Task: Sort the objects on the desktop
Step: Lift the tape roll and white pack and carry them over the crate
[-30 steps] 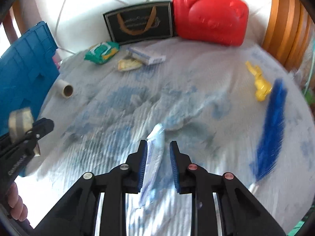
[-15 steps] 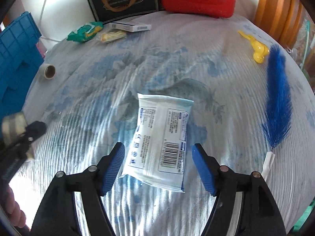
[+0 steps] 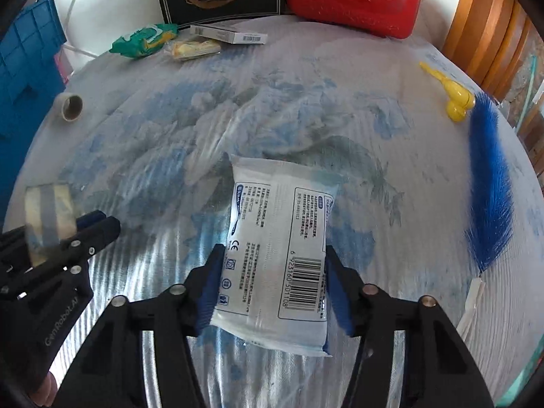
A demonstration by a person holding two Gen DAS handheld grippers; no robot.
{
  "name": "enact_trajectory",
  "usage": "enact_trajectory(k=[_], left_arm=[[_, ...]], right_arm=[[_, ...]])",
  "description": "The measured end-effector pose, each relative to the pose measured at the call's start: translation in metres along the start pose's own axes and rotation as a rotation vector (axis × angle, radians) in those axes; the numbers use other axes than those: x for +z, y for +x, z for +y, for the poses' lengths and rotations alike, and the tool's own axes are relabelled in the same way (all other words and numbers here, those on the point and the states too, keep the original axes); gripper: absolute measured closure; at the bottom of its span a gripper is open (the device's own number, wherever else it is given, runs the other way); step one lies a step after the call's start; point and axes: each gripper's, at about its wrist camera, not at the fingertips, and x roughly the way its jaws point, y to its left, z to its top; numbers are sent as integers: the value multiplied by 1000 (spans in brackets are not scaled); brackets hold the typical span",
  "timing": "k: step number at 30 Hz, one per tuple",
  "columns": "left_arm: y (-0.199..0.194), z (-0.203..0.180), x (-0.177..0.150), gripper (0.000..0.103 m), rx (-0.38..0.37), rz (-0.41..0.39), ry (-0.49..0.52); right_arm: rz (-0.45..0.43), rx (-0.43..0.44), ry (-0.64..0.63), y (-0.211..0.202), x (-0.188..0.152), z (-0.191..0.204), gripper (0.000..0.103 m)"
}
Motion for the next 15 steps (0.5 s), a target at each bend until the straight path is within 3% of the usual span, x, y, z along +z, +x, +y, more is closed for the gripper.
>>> enact_trajectory(k=[9,15], left_arm=[[-40,7,4,91,19,-66,-14],[-100,22,18,91,60,-171,-48]], right_arm=[[-70,50,-19,-41,6,7,53],[-184,88,-80,-96,26,24,53]])
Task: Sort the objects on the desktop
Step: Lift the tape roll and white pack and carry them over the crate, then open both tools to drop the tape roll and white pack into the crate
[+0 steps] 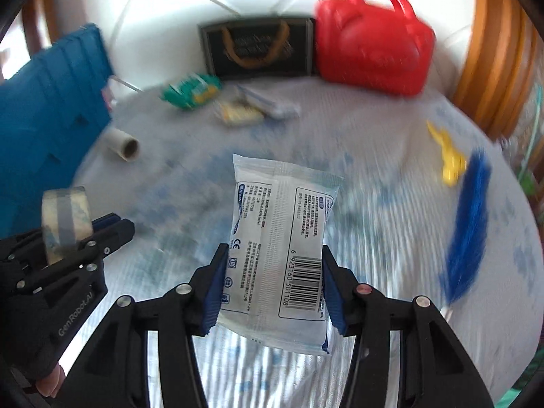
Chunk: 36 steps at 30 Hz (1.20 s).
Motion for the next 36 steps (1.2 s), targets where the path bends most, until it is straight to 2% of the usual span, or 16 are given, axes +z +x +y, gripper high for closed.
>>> enact_trajectory(k=[4,8,13,15,19,24,25,26,27,28,29,31,32,33,35,36], left_arm=[[-57,20,24,91,47,-118,-24],[-129,47,48,91,93,-269,-55],[-224,97,68,91,234,-442,-100],[-250,119,69,91,294,-479,-125],[-288,191,60,91,453,-495,-221],[-296,276,31,87,539,-397,-343],[-295,292,24,81,547,-375,-368],[-294,308,18,64,554,-352,-393],[-292,322,11,54,544,-319,-416],[-287,334,4,36,530,-289,-444],[-282,346,-3,32,516,-260,-470],[-277,356,-14,31,517,-235,-476],[-274,360,-20,28,520,-222,-474],[-270,363,-24,24,522,-208,-468],[-266,363,-28,20,531,-173,-459],[-266,362,-30,20,527,-168,-457]], right_arm=[[-114,57,-62,-47,34,22,53],[-259,145,-141,-102,77,57,53],[-424,282,-255,-163,125,121,53],[-467,339,-292,-181,138,150,53],[-514,482,-366,-205,155,219,53],[-477,627,-453,-204,165,319,53],[-465,646,-471,-201,166,339,53],[-439,650,-497,-195,167,359,53],[-413,653,-523,-188,169,378,53],[-381,641,-543,-179,168,393,51],[-349,628,-562,-170,167,409,50],[-302,585,-595,-153,164,436,45],[-295,580,-593,-149,163,440,35],[-289,576,-590,-145,162,443,21],[-245,538,-609,-137,159,451,6],[-253,518,-614,-136,157,450,6]])
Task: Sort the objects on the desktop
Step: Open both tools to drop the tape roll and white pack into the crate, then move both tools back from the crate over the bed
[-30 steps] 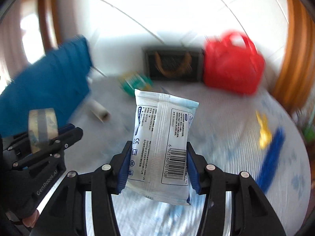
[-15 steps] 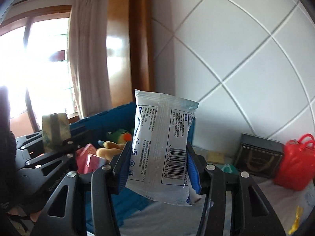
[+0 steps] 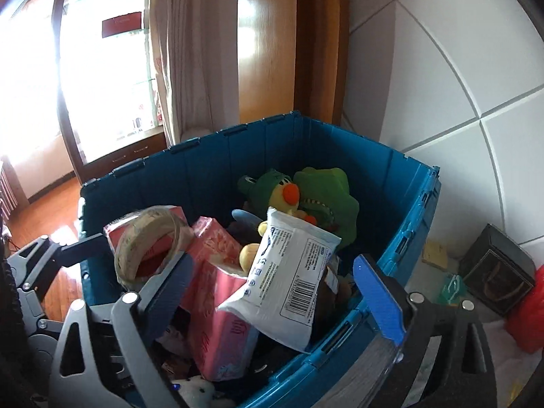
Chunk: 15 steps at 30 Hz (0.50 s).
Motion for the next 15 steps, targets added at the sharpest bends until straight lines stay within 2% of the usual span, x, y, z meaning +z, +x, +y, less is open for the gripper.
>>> enact_trajectory(k=[8,15], left_arm=[[-12,0,-22,20,-17,36,3],[-51,-17,-41,20,9,-45,-28]], right_arm=[[-20,-54,40,-29,-21,-6,6],[-79,-59,50,-98,-55,-1,6]])
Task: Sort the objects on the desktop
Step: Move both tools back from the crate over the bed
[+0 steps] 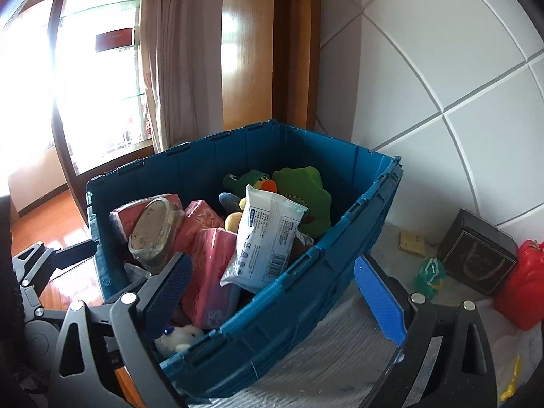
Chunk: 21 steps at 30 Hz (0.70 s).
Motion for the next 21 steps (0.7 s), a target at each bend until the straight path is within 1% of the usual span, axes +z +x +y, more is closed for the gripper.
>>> enact_trajectory(k=[2,4,10,12,15,18,21], left_arm=[[-18,-9,-5,19,-7,-28,-18],[-38,-22,-12,19,-31,-54,-24],[-98,-67,-40,19,-77,-113,0],[-114,-78,-53,19,-91,-120,2],[-129,-91,-65,18,-136,-107,39],[-142,-97,-76,17,-165,-98,57],[-156,-96,-81,17,-193,-96,70]], right_arm=[[-24,-21,5,-26,-10,-8,5],[-43,-49,16,-53,-23,-17,0],[-65,-133,69,-132,-75,-45,0],[-56,-167,89,-152,-91,-51,0],[-31,-219,130,-173,-114,-58,0],[2,-252,176,-193,-135,-60,0],[1,-290,193,-209,-145,-53,0]])
